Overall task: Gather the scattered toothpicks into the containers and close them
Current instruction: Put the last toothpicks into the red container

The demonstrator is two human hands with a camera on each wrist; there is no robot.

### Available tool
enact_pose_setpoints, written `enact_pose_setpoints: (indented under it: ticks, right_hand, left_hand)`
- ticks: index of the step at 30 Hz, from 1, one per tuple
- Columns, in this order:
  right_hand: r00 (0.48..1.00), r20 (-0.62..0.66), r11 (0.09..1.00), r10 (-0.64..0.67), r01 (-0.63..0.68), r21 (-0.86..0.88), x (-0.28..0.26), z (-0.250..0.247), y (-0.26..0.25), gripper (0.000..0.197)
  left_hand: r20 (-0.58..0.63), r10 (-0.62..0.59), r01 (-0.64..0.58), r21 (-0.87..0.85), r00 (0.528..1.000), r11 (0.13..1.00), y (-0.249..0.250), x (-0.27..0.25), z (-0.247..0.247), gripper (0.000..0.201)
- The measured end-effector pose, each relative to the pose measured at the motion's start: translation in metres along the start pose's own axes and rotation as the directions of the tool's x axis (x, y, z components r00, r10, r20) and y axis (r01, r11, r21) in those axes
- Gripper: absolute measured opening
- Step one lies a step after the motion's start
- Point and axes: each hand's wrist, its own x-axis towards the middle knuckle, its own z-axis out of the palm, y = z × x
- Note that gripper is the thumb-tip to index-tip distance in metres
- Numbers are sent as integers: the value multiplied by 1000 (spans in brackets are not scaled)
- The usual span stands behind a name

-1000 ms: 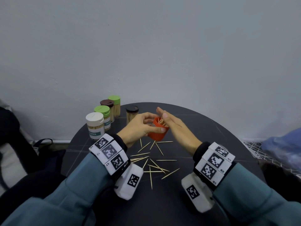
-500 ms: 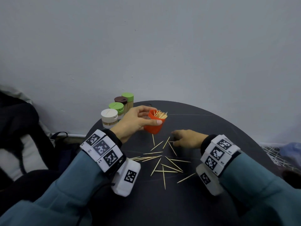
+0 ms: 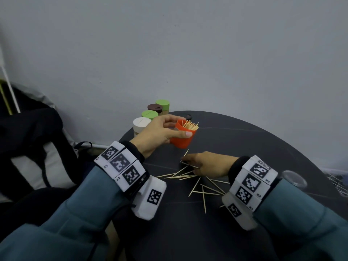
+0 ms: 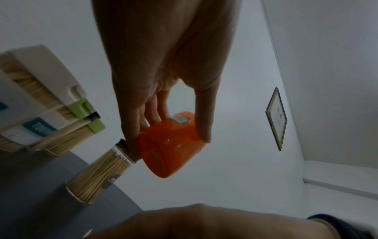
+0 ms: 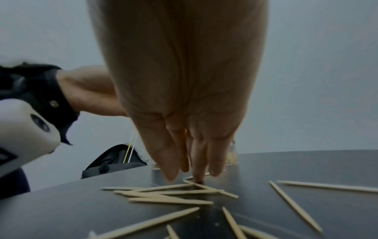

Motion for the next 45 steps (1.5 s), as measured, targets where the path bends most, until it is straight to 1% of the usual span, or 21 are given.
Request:
enact_pose_setpoints:
  ticks: [2, 4, 6, 10, 14, 17, 21, 24, 28, 30, 31, 37, 40, 43, 45]
  right_hand:
    - [999, -32, 1000, -24, 25, 10, -3, 0, 0, 60]
    - [999, -45, 999, -24, 23, -24, -4, 1, 1, 63]
    - [1000, -20, 997, -23, 22, -70, -5, 2, -1, 67]
    - [998, 43, 996, -45, 49, -81, -9, 2, -7, 72]
    - [995, 45, 992, -85, 89, -94, -10, 3, -13, 74]
    - [993, -4, 989, -117, 116, -96, -8, 4, -17, 67]
    - [982, -61, 979, -178, 171, -115, -4, 5, -23, 53]
    - [971, -73, 969, -227, 218, -116, 1, 4, -29, 42]
    - [967, -83, 967, -242, 233, -102, 9, 5, -37, 25]
    - [969, -87, 969, -231, 221, -114, 13, 5, -41, 16]
    - [972, -82, 969, -220, 208, -132, 13, 4, -42, 14]
    - [991, -29, 949, -131, 117, -292, 9, 2, -39, 21]
    - [995, -52, 928, -86, 61, -366, 4, 3, -31, 24]
    - [997, -58, 925, -51, 25, -380, -2, 3, -24, 24]
    - [997, -63, 930, -38, 13, -367, -5, 3, -22, 20]
  left_hand:
    - [-3, -1, 1, 13, 1000, 1000, -1, -2, -3, 36]
    - [-8, -3, 3, 17, 1000, 1000, 0, -4, -5, 35]
    - [-18, -3, 4, 23, 1000, 1000, -1, -6, -7, 34]
    - [-31, -12, 13, 38, 999, 999, -1, -10, -11, 40]
    - [-49, -19, 21, 47, 999, 999, -1, -13, -15, 44]
    - [-50, -14, 17, 46, 999, 999, 0, -16, -16, 45]
    - [-55, -20, 24, 57, 998, 998, 1, -19, -17, 48]
    - [-54, -17, 21, 67, 998, 998, 1, -19, -17, 48]
    - [-52, -18, 21, 65, 998, 998, 1, -20, -17, 46]
    - [-52, -18, 22, 61, 998, 998, 1, -20, -17, 45]
    - [-52, -18, 21, 57, 998, 998, 1, -20, -17, 45]
    - [-51, -24, 26, 56, 998, 998, 3, -18, -15, 45]
    - [-43, -21, 23, 49, 999, 999, 4, -17, -12, 43]
    - [-33, -21, 22, 40, 999, 999, 3, -15, -8, 41]
    - [-28, -18, 20, 45, 999, 999, 3, -14, -4, 41]
